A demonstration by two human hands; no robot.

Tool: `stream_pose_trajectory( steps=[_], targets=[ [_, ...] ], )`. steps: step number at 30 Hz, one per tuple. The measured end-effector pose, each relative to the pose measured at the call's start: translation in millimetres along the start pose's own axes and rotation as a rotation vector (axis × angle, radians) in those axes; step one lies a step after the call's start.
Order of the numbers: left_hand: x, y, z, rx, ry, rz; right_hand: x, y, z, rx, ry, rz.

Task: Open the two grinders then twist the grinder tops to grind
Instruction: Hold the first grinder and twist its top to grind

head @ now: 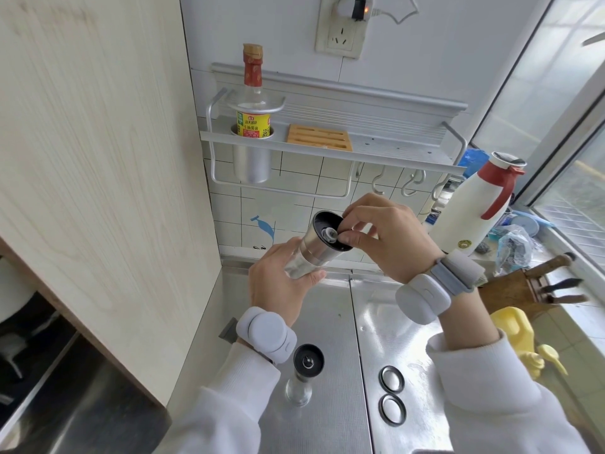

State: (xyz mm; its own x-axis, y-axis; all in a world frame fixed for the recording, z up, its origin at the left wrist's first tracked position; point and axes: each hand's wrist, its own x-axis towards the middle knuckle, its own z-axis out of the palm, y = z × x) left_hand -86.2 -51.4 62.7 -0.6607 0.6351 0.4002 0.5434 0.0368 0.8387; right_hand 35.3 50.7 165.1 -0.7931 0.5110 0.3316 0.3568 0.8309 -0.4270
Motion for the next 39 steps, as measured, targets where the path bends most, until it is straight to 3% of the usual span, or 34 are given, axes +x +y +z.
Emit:
stream_pose_trajectory(
  steps=[10,15,39],
  targets=[
    [0.5,-1.0,1.7,-0.004,-0.01,0.004,0.4,-1.0,-2.6,0.12,0.099,0.019],
    [1.4,0.2,2.3,0.002,-0.019,0.017,0.8,-3.8,-3.1,0.224,0.06,0.053],
    [-0.9,1.4,2.9,0.022,-0.033,0.01,3.6,2.5,4.5,0.01,0.03,-0.005]
  ],
)
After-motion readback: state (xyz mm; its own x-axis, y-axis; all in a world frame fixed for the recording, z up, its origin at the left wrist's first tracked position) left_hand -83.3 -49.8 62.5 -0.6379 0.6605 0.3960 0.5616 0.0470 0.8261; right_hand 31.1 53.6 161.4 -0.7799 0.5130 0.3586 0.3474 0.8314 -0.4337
